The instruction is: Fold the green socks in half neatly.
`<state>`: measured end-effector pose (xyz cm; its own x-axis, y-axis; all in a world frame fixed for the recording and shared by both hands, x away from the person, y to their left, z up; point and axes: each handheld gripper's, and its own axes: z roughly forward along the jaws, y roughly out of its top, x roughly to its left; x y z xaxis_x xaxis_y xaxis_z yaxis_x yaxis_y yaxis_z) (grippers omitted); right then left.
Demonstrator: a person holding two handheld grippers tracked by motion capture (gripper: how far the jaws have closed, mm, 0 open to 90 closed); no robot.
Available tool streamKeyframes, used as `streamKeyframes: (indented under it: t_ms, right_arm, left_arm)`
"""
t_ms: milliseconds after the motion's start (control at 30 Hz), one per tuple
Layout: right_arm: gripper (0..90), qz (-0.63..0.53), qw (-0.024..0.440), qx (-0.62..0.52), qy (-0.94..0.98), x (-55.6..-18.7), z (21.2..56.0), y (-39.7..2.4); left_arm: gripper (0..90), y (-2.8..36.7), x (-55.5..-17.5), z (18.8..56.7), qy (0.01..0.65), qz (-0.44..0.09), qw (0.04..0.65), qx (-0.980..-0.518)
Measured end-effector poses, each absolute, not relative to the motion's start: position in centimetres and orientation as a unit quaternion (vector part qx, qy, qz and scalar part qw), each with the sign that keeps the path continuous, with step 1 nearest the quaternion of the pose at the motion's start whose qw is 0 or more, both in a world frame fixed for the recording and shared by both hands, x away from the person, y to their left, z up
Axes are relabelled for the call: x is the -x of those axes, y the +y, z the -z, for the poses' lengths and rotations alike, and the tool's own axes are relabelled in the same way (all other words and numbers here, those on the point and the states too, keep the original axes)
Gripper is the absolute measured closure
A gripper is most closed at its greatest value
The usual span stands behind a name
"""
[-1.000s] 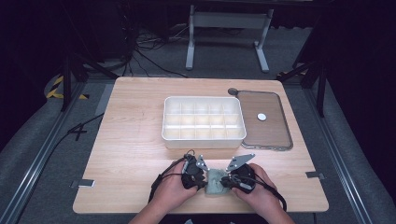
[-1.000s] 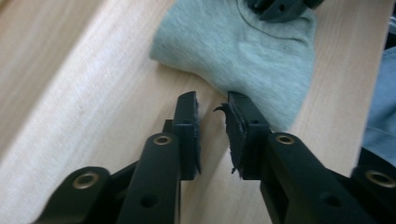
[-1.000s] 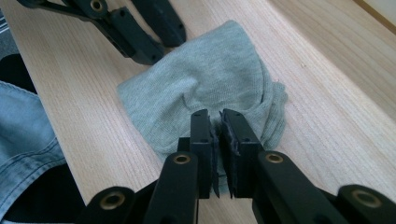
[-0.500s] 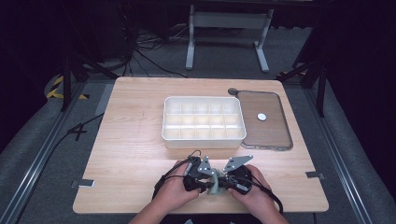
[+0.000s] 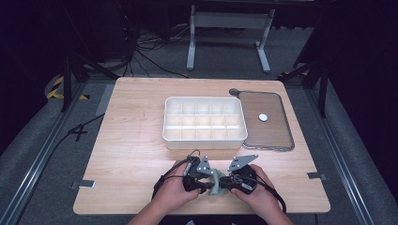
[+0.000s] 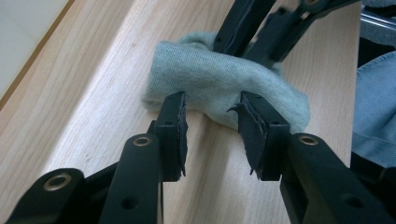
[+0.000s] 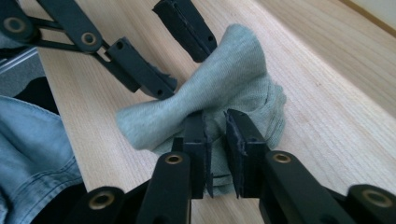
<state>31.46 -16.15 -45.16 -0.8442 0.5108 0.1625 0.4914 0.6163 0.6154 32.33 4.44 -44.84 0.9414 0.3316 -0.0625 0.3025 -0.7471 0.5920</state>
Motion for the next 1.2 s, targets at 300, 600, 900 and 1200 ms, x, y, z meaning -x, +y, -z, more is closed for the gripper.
streamKeyframes:
  t_ms: [300,600,900,1200]
  right_arm:
    - [80.2,-0.365,0.018,-0.305,0.880,-32.1,43.1,-19.3]
    - [87.1,-0.306,0.003,-0.309,0.900,-32.4,44.9,-19.0]
    - [83.8,-0.279,0.025,-0.281,0.918,-31.4,45.2,-17.0]
    - [73.7,-0.279,0.024,-0.296,0.913,-31.6,45.6,-17.0]
  left_arm:
    - [61.6,4.4,-32.4,44.9,0.175,-0.020,0.310,-0.934]
    - [61.7,4.2,-32.3,44.7,0.169,-0.022,0.315,-0.934]
    - [59.4,3.1,-31.4,44.2,0.121,-0.038,0.315,-0.941]
    - [57.3,2.1,-31.1,44.3,0.096,-0.052,0.313,-0.944]
